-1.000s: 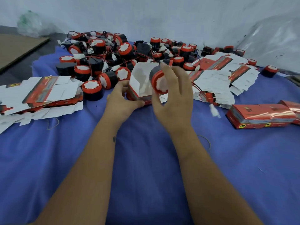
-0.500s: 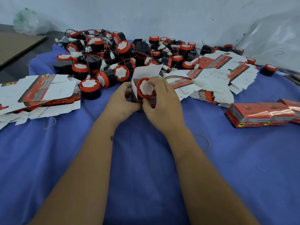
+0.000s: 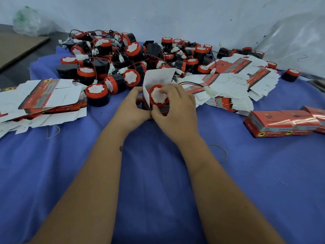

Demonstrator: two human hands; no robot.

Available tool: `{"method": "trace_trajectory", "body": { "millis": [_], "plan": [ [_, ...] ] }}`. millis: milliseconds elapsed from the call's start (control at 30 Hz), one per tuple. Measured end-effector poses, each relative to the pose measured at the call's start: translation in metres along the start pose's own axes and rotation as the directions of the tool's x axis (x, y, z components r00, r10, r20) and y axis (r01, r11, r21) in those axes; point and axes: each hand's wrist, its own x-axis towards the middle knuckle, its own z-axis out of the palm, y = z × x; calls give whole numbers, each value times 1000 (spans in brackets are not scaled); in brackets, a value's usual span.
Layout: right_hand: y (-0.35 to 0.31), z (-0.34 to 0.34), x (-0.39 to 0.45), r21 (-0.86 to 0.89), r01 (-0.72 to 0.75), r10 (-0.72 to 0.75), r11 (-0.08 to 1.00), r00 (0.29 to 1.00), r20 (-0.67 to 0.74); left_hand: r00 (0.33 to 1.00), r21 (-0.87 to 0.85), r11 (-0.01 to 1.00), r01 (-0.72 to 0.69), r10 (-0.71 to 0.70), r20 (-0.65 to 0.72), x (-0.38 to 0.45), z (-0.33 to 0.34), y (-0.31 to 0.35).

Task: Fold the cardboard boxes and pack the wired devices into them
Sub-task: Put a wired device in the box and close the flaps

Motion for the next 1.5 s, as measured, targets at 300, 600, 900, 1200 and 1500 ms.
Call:
{"method": "trace_trajectory", "body": {
  "millis": [300, 600, 900, 1200, 1500],
  "plan": [
    [1, 3, -3, -72, 10, -6, 997, 998, 65, 999, 35, 999, 23, -24, 34, 2, 0, -1],
    [4, -6, 1, 251, -370, 420, 894, 888, -188, 973, -128, 979, 160, -179, -147, 3, 5, 8],
    [3, -7, 5, 428, -307, 397, 850, 908, -137, 979, 42, 994, 102, -93, -183, 1, 20, 12],
    [-2, -12, 7, 426, -123, 184, 896, 977, -104, 982, 22, 996, 91, -86, -168, 3, 17, 11],
    [-5, -11, 9, 372, -286, 333, 883, 941, -66, 985, -36, 995, 95, -99, -142, 1, 16, 10]
  ]
}}
